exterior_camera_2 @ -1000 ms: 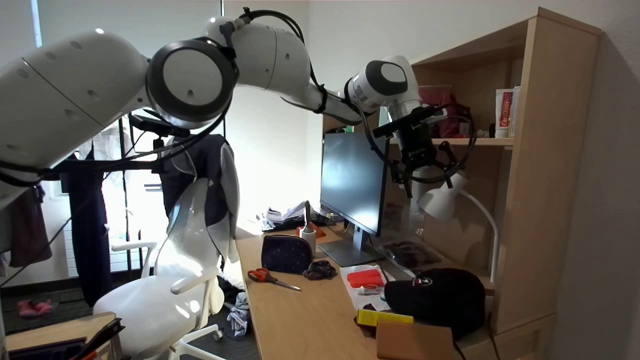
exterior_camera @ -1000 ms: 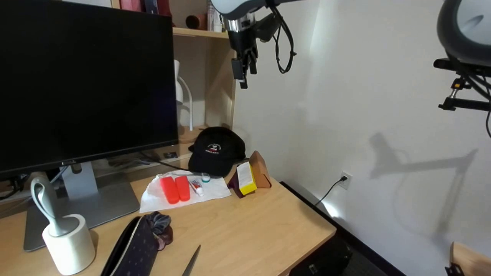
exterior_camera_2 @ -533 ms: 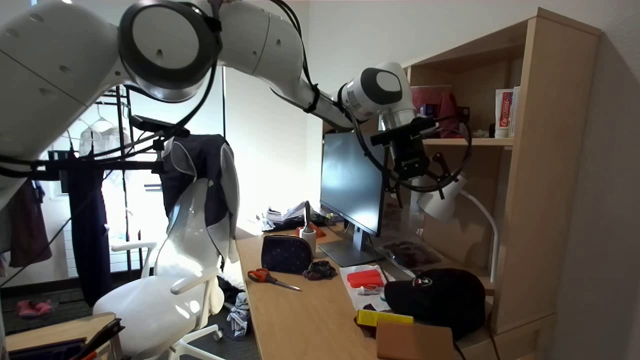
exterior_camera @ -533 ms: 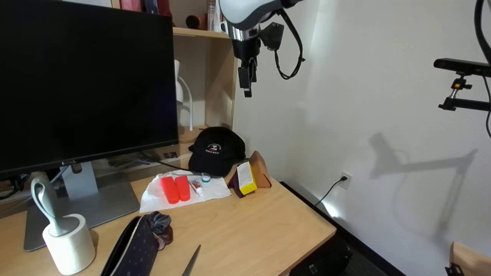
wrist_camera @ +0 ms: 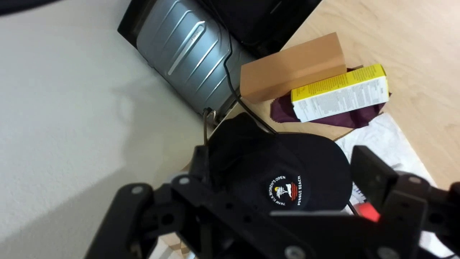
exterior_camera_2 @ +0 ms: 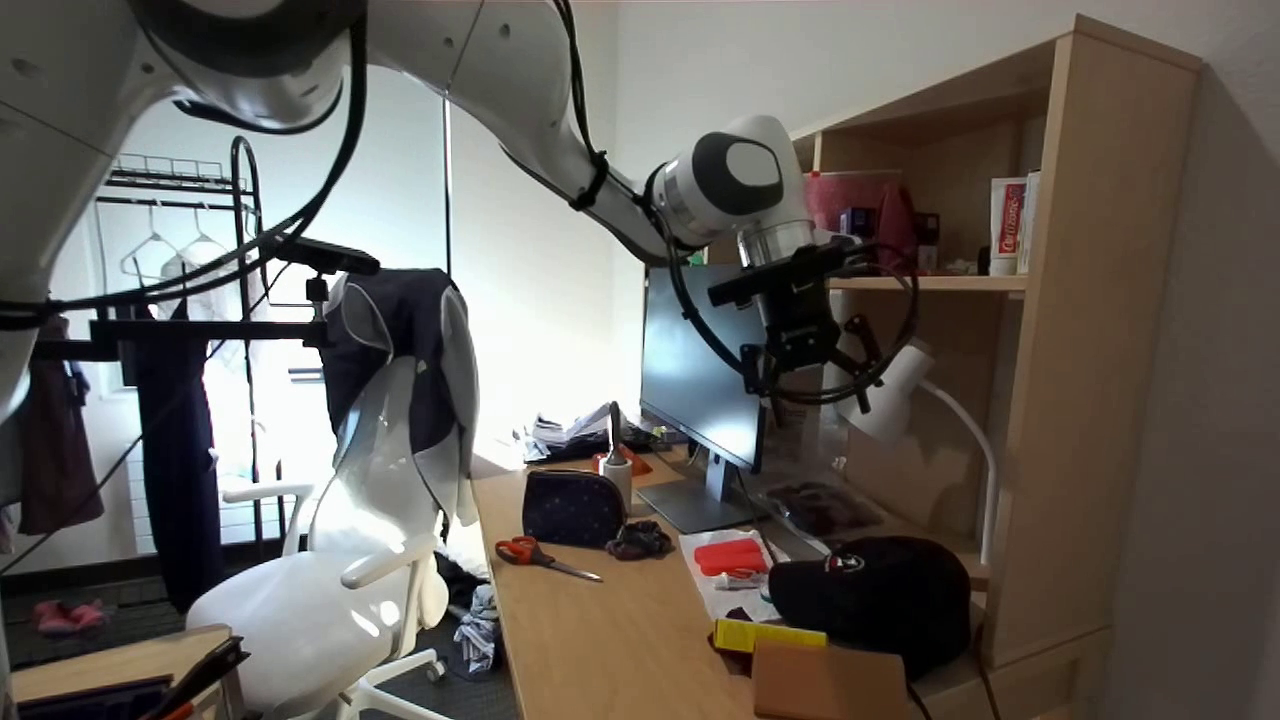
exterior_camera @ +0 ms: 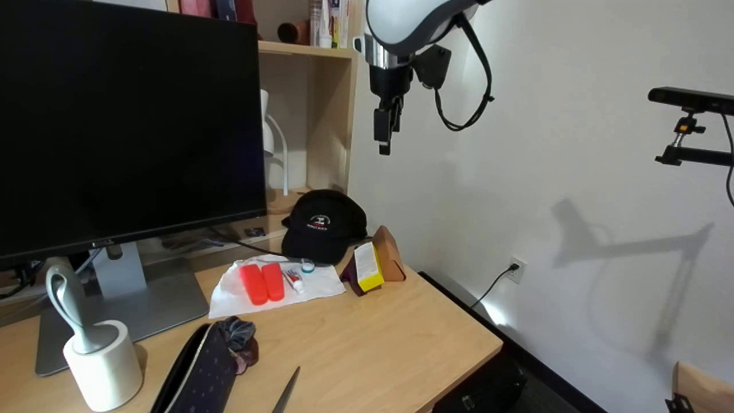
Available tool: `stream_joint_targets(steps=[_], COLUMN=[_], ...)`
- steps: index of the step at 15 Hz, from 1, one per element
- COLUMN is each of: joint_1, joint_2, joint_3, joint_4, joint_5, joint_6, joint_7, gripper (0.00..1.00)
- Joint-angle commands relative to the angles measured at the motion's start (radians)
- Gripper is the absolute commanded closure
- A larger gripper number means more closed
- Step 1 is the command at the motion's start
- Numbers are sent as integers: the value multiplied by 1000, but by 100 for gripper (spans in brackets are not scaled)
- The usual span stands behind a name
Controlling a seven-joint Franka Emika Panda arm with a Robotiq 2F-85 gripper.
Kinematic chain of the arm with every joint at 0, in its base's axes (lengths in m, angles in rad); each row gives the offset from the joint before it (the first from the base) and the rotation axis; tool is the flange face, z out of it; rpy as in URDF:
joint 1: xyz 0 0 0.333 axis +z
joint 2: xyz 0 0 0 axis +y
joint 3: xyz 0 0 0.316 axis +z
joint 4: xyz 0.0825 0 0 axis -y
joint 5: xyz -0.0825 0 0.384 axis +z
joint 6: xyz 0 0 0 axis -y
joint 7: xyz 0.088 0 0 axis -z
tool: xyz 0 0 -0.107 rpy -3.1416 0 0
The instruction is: Move the cap forward on the desk
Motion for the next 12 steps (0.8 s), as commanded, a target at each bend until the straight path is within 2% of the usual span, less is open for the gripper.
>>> stream_joint_targets(steps=[1,6,8,12], joint_1=[-33,-35,-21,-8], joint_2=[-174,-369,-461,-558], joint_3=[18,7,-6,-7], joint_4=[-243,-502,-607,-702], joint_5=[115,306,301,278], joint_6=[98,124,77,9], joint_7=[41,96,138,213], gripper=[0,0,0,0])
